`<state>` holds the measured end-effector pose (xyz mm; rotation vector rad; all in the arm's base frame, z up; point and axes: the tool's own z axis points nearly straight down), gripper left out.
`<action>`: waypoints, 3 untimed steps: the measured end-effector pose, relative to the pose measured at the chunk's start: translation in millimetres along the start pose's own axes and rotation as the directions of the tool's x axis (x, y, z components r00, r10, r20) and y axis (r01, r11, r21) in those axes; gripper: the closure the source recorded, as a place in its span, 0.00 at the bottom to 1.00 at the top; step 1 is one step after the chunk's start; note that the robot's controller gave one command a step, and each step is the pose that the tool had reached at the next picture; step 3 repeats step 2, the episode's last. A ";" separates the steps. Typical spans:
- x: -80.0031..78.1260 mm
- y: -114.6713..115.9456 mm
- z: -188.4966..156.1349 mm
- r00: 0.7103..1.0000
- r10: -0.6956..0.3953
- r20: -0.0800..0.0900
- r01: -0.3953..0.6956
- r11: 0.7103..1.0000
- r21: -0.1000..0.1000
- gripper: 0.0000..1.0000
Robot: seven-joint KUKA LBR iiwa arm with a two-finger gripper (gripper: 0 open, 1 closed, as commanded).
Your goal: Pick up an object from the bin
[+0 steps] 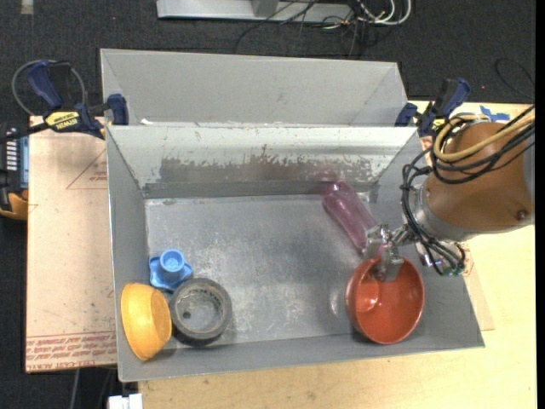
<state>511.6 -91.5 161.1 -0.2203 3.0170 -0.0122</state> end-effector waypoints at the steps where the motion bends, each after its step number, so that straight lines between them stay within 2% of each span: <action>1: -8.4 -7.0 -48.0 1.000 0.024 0.008 -0.024 1.000 -0.002 1.00; 2: 0.4 -3.9 -73.3 1.000 0.029 -0.010 -0.029 1.000 -0.007 1.00; 3: 0.4 -3.9 -73.3 1.000 0.029 -0.010 -0.029 1.000 -0.007 1.00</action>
Offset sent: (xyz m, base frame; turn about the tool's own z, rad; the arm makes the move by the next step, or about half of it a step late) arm -0.0167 -0.0043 0.1079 0.0347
